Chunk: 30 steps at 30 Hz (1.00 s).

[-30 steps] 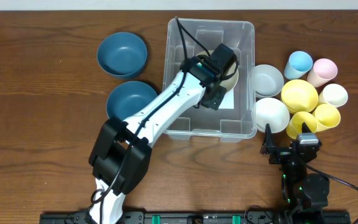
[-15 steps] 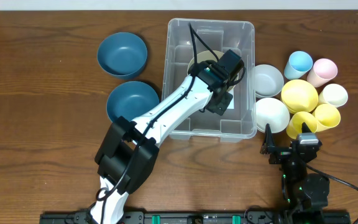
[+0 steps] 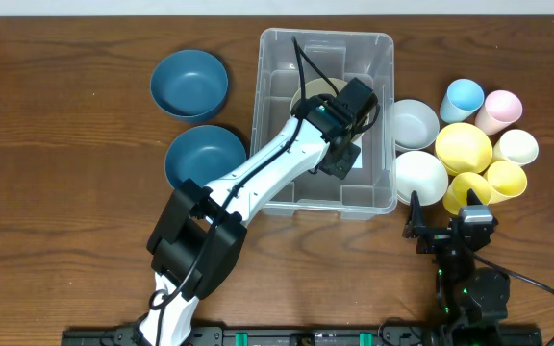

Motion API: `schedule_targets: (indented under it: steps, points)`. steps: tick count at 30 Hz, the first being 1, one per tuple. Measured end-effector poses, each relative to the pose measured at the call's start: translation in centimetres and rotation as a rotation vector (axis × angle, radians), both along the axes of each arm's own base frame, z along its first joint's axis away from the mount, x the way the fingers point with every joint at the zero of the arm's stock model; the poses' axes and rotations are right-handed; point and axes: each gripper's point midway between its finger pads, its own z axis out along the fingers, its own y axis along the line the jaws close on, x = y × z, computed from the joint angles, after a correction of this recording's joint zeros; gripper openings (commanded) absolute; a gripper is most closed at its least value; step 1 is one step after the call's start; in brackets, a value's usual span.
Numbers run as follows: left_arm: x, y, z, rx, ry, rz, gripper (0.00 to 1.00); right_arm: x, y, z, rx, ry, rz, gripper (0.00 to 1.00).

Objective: Pack container
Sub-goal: 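Lower the cream bowl into the container and release it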

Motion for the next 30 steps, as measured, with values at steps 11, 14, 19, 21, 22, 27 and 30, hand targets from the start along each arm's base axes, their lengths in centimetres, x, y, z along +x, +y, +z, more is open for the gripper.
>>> schedule_targets:
  steps: [11, 14, 19, 21, 22, 27, 30]
  points:
    - [0.2, -0.7, -1.4, -0.007, 0.009, -0.041, 0.06, 0.0, 0.0, 0.0, 0.0, 0.0, 0.0, 0.99]
    - [0.1, -0.7, -2.2, 0.005, 0.022, -0.043, 0.06, 0.0, 0.0, 0.0, 0.0, 0.0, 0.0, 0.99]
    - [0.6, -1.1, -2.9, -0.003, 0.011, -0.045, 0.06, 0.0, 0.0, 0.0, 0.0, 0.0, 0.0, 0.99]
    - [1.0, -1.3, -2.8, -0.012, -0.007, -0.046, 0.06, 0.0, 0.0, 0.0, 0.0, 0.0, 0.0, 0.99]
    - [1.2, -1.4, -2.7, -0.014, -0.019, -0.044, 0.06, 0.0, 0.0, 0.0, 0.0, 0.0, 0.0, 0.99]
    - [2.3, -1.2, -2.5, 0.004, -0.074, -0.033, 0.06, 0.0, 0.0, 0.0, 0.0, 0.0, 0.0, 0.99]
    - [3.0, -1.1, -2.4, 0.023, -0.111, -0.046, 0.06, 0.0, 0.0, 0.0, 0.0, 0.0, 0.0, 0.99]
